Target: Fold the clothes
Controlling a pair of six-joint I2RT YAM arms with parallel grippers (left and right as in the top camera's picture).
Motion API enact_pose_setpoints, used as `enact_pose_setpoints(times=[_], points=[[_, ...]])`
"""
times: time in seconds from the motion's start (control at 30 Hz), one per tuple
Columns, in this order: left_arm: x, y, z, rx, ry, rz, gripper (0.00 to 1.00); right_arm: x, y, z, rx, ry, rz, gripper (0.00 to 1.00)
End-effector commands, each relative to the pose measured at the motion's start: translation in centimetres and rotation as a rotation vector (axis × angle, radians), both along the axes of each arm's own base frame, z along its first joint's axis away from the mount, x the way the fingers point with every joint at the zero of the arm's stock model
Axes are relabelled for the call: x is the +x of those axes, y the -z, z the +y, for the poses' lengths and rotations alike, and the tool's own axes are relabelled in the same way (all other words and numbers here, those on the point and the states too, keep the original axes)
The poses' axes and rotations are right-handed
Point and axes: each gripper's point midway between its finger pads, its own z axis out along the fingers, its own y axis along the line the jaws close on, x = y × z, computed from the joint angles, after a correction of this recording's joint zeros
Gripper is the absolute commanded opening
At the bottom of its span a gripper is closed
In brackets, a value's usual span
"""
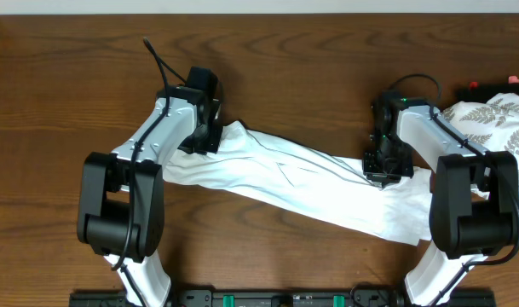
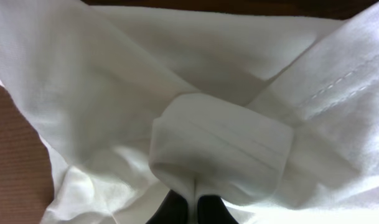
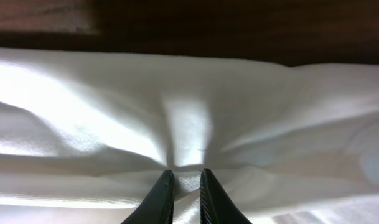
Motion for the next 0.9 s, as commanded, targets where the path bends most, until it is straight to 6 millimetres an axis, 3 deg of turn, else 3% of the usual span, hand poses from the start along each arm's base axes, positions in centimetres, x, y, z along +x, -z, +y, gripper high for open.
enact_pose_setpoints(times=[0.0, 0.37, 0.57, 0.6, 0.67, 0.87], points=[[-0.2, 0.4, 0.3, 0.014, -0.011, 0.013, 0.06, -0.5, -0.2, -0.7, -0.011, 0.03, 0.021, 0.14], [0.0, 0.4, 0.2, 0.012, -0.011, 0.005, 0.06, -4.9, -1.9, -0.4, 0.023, 0.06, 0.214, 0.19], [0.0, 0.4, 0.2, 0.013, -0.011, 0.006, 0.06, -5.2, -1.7, -0.2, 0.035, 0.066, 0.221, 0.25], [-0.1, 0.4, 0.2, 0.013, -0.011, 0.007, 0.06, -5.2, -1.6, -0.3, 0.031, 0.063, 0.221, 0.24], [0.0, 0.4, 0.2, 0.013, -0.011, 0.006, 0.06, -4.5, -1.1, -0.4, 0.024, 0.065, 0.185, 0.13], [0.0, 0.4, 0.2, 0.011, -0.024, 0.005, 0.06, -2.6, -0.4, -0.3, 0.027, 0.094, 0.101, 0.12]])
